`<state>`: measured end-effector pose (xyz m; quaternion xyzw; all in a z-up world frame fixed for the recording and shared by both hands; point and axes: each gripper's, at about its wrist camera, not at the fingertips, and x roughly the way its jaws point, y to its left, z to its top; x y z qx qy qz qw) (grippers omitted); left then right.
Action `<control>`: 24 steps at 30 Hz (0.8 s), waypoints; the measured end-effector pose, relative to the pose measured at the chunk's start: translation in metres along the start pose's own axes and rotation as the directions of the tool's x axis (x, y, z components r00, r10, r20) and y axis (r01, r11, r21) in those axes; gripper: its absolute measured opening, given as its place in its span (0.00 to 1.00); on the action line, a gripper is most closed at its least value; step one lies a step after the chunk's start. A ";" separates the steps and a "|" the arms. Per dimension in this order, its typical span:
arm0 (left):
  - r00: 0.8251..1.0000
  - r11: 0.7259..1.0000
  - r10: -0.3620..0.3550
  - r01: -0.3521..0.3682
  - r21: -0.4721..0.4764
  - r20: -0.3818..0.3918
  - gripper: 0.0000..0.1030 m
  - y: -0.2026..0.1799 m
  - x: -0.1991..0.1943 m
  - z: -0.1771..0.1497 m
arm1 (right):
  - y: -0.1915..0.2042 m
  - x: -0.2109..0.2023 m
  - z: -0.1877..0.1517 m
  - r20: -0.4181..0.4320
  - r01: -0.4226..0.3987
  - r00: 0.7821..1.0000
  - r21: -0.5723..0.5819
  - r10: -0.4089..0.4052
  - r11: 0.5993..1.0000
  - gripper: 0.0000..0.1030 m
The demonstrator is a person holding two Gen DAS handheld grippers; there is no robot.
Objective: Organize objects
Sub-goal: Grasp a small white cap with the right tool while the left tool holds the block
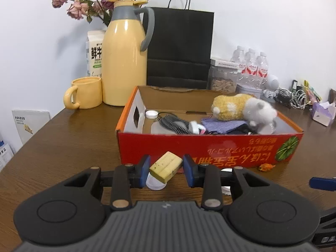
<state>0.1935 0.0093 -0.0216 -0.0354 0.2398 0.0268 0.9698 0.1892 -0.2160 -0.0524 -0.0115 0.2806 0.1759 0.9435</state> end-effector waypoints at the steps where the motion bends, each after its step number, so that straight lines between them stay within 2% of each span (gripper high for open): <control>1: 1.000 1.000 0.001 -0.001 -0.003 -0.008 0.34 0.001 0.003 -0.003 | 0.000 0.000 0.000 -0.002 -0.002 1.000 0.001 0.002 1.000 1.00; 3: 1.000 1.000 -0.010 0.009 -0.027 -0.024 0.34 0.006 0.005 -0.006 | 0.000 0.001 0.000 -0.009 -0.007 1.000 0.002 0.007 1.000 1.00; 7: 1.000 0.998 -0.020 0.020 -0.062 0.009 0.34 0.015 0.000 -0.007 | 0.002 0.006 0.000 -0.035 -0.018 0.999 0.002 0.018 1.000 0.98; 11: 0.999 0.998 -0.015 0.017 -0.063 0.034 0.34 0.016 -0.003 -0.008 | 0.005 0.011 0.001 -0.064 -0.032 0.997 -0.008 0.032 0.999 0.96; 16: 0.998 0.998 -0.028 0.031 -0.047 0.055 0.34 0.013 -0.008 -0.010 | 0.013 0.021 0.003 -0.100 -0.031 0.995 -0.031 0.028 0.999 0.88; 20: 0.998 0.998 -0.036 0.039 -0.049 0.060 0.34 0.013 -0.009 -0.010 | 0.023 0.029 0.005 -0.114 -0.019 0.993 -0.076 0.010 0.997 0.89; 24: 0.997 0.998 -0.039 0.042 -0.051 0.063 0.34 0.013 -0.009 -0.010 | 0.027 0.038 0.011 -0.116 -0.036 0.993 -0.083 0.026 0.996 0.89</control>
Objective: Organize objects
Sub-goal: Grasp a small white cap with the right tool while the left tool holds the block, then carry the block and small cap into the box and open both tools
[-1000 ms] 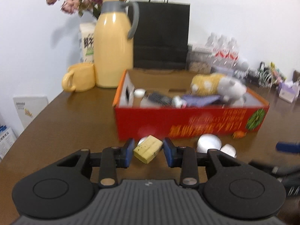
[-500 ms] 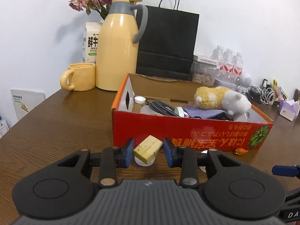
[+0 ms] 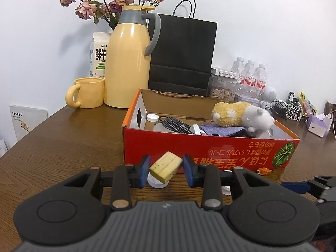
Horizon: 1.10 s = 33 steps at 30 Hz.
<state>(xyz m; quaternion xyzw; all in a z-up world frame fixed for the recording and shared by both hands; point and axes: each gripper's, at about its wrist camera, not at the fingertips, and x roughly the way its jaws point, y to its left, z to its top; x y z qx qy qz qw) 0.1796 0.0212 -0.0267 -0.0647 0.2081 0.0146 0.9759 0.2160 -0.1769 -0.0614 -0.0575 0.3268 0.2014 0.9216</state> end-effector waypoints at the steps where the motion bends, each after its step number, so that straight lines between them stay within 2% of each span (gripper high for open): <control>1: 1.000 1.000 -0.001 0.001 0.000 0.000 0.34 0.000 0.000 0.000 | 0.000 0.002 0.002 0.000 0.000 1.000 0.000 0.000 1.000 0.87; 2: 1.000 1.000 -0.002 0.002 0.000 0.000 0.34 0.000 0.000 0.000 | 0.001 0.005 0.005 0.001 0.000 1.000 -0.001 0.000 1.000 0.86; 4: 1.000 1.000 -0.004 0.004 -0.001 -0.001 0.34 0.000 0.000 0.000 | 0.001 0.009 0.009 0.013 -0.003 1.000 -0.003 0.003 1.000 0.68; 5: 1.000 1.000 -0.004 0.004 -0.001 -0.003 0.34 0.000 0.000 0.000 | 0.001 0.011 0.011 0.021 -0.004 1.000 -0.002 0.004 1.000 0.63; 8: 1.000 1.000 -0.004 0.004 -0.001 -0.003 0.34 0.000 0.000 0.000 | 0.002 0.012 0.015 0.034 -0.020 0.999 -0.009 0.020 1.000 0.38; 9: 1.000 1.000 -0.004 0.004 -0.001 -0.003 0.34 0.000 0.000 0.000 | 0.003 0.012 0.014 0.038 -0.028 0.999 -0.013 0.029 1.000 0.25; 13: 1.000 1.000 -0.002 0.002 -0.005 -0.005 0.34 0.001 0.001 0.000 | 0.003 0.007 0.014 0.056 -0.042 0.998 -0.011 0.042 0.999 0.25; 27: 1.000 1.000 0.011 -0.011 -0.016 0.005 0.34 0.004 -0.002 -0.001 | -0.001 -0.023 0.006 0.218 0.004 0.976 -0.005 -0.003 1.000 0.25; 33: 0.999 0.998 0.027 -0.024 -0.054 0.045 0.34 0.012 -0.013 0.005 | -0.002 -0.031 0.006 0.256 0.000 0.967 -0.007 0.002 1.000 0.25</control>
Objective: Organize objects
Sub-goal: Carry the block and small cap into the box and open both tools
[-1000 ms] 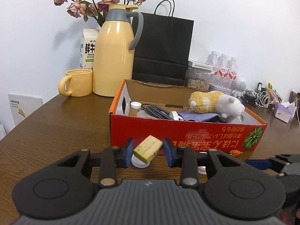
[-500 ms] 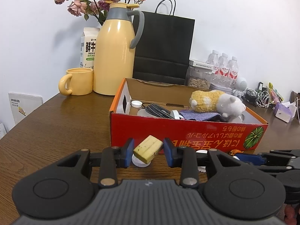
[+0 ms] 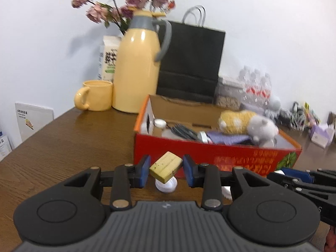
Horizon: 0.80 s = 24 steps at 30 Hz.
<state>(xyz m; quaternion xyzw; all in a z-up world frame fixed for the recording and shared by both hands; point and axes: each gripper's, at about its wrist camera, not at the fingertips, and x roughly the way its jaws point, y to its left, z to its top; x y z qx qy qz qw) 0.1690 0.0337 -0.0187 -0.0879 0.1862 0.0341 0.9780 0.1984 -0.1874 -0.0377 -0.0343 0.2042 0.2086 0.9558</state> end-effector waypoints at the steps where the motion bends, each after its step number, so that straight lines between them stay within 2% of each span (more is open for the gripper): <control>1: 1.000 1.000 0.002 -0.002 -0.011 0.009 0.34 0.002 -0.003 0.004 | -0.001 -0.002 0.001 0.010 -0.001 1.000 0.003 0.001 1.000 0.25; 7: 0.997 0.999 0.031 -0.030 -0.010 0.077 0.34 0.012 -0.013 0.038 | -0.010 -0.015 0.025 0.090 -0.018 0.996 0.007 0.017 1.000 0.25; 12: 0.992 0.999 0.036 -0.038 0.019 0.122 0.34 0.003 -0.009 0.067 | -0.023 -0.014 0.057 0.154 -0.007 0.988 -0.003 0.008 1.000 0.25; 19: 0.993 1.000 -0.003 0.000 0.021 0.115 0.34 -0.025 0.023 0.091 | -0.031 0.011 0.101 0.194 0.009 0.981 -0.005 -0.008 1.000 0.25; 24: 0.994 1.000 -0.020 0.019 0.010 0.108 0.34 -0.037 0.054 0.100 | -0.029 0.039 0.120 0.194 0.004 0.981 -0.008 -0.002 1.000 0.25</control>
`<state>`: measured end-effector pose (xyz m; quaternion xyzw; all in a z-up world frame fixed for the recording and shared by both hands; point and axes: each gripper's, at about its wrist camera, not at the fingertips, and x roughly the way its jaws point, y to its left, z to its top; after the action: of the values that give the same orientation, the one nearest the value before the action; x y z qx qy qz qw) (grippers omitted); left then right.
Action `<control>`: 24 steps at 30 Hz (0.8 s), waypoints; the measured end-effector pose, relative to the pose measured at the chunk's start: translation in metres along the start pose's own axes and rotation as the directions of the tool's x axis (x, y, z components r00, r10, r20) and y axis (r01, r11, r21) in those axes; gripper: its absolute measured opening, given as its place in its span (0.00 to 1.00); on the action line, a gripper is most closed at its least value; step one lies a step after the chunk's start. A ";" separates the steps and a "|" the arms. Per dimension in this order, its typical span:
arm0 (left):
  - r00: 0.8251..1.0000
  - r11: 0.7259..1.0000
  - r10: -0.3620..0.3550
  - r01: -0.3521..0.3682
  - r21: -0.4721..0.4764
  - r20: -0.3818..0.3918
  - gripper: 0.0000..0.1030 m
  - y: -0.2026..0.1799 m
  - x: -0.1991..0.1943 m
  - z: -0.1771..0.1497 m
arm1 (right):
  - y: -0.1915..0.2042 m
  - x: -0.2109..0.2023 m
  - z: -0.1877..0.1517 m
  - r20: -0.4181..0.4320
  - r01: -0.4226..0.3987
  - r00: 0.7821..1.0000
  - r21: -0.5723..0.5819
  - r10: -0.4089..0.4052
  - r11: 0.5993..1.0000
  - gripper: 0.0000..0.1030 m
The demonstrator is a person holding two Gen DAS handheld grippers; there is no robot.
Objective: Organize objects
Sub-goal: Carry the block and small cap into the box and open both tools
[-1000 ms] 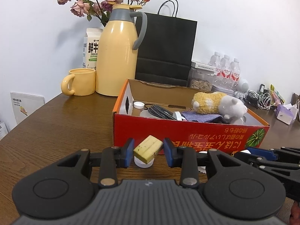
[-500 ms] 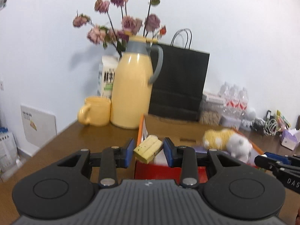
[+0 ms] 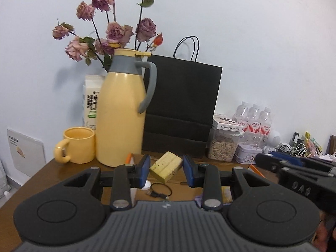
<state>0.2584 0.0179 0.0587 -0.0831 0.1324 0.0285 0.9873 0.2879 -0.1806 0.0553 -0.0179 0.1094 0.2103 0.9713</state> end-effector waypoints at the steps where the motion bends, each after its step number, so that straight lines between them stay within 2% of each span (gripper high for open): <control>1: 1.000 1.000 0.001 -0.001 -0.006 -0.004 0.34 -0.001 0.008 0.001 | 0.001 0.007 0.001 -0.005 -0.002 1.000 -0.004 0.002 1.000 0.25; 4: 1.000 1.000 0.004 -0.004 -0.015 -0.017 0.34 -0.002 0.028 0.000 | 0.002 0.026 0.000 -0.021 -0.008 1.000 -0.006 0.008 1.000 0.25; 11: 0.996 0.999 0.006 -0.002 0.041 -0.091 0.34 -0.009 0.068 -0.012 | -0.006 0.063 -0.020 -0.092 -0.016 0.996 0.022 0.018 1.000 0.25; 19: 0.993 0.997 0.019 -0.011 0.072 -0.113 0.36 -0.007 0.070 -0.022 | -0.004 0.068 -0.032 -0.134 -0.003 0.991 -0.012 0.001 1.000 0.26; 21: 0.994 0.997 0.028 -0.019 0.078 -0.105 0.55 -0.008 0.068 -0.022 | -0.004 0.067 -0.033 -0.147 -0.004 0.989 -0.019 0.001 1.000 0.27; 23: 0.995 0.997 0.039 -0.032 0.075 -0.091 0.91 -0.008 0.065 -0.021 | -0.005 0.066 -0.034 -0.155 0.002 0.988 -0.021 -0.005 1.000 0.47; 24: 0.996 0.996 0.049 -0.043 0.074 -0.079 0.98 -0.008 0.063 -0.021 | -0.005 0.065 -0.035 -0.155 0.010 0.988 -0.020 -0.013 1.000 0.68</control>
<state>0.3147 0.0089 0.0230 -0.0456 0.1751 0.0431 0.9826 0.3409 -0.1618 0.0067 -0.0444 0.1827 0.2035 0.9609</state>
